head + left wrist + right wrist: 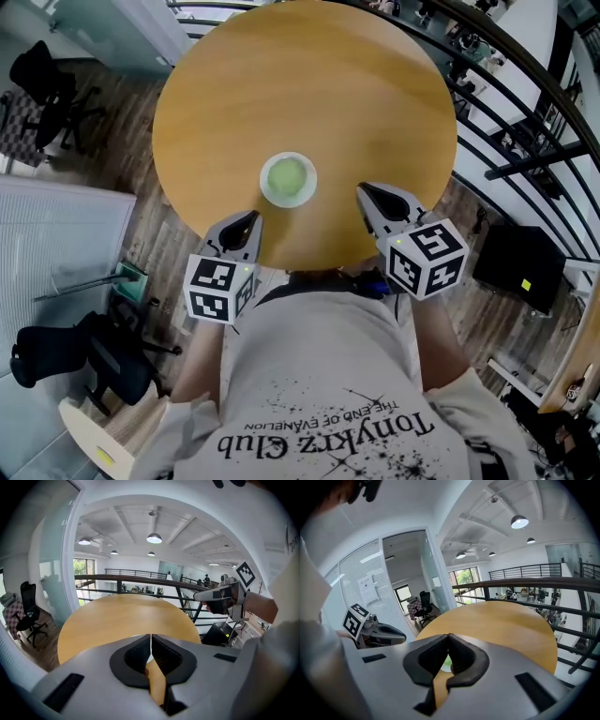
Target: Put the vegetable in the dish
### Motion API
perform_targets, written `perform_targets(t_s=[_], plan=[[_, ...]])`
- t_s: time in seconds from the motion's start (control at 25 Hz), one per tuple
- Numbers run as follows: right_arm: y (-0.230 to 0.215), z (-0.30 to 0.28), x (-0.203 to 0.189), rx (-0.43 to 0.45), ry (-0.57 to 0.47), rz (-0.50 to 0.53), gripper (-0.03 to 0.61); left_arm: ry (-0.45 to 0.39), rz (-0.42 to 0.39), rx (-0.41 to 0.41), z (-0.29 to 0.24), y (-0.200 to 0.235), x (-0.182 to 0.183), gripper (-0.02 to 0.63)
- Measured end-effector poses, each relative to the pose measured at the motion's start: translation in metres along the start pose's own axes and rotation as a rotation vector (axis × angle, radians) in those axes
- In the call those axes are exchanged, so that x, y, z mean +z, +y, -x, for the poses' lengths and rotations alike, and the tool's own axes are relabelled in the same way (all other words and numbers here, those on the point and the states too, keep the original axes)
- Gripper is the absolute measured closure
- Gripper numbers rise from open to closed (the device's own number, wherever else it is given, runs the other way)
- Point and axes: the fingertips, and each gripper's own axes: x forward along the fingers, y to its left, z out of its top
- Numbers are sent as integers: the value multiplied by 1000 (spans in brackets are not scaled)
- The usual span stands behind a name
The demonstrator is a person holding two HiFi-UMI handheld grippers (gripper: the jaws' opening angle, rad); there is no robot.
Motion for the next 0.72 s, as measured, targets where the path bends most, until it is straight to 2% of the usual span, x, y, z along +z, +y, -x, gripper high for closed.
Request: perform_targets(t_s=[0.2, 0.44, 0.72], plan=[[0, 2, -10, 5, -2, -6, 554, 15, -20, 11, -3, -2, -8, 584], [-1, 4, -2, 5, -6, -6, 554, 24, -30, 14, -1, -1, -3, 584], [-4, 1, -4, 19, 3, 1, 555, 34, -90, 44, -5, -4, 0, 584]])
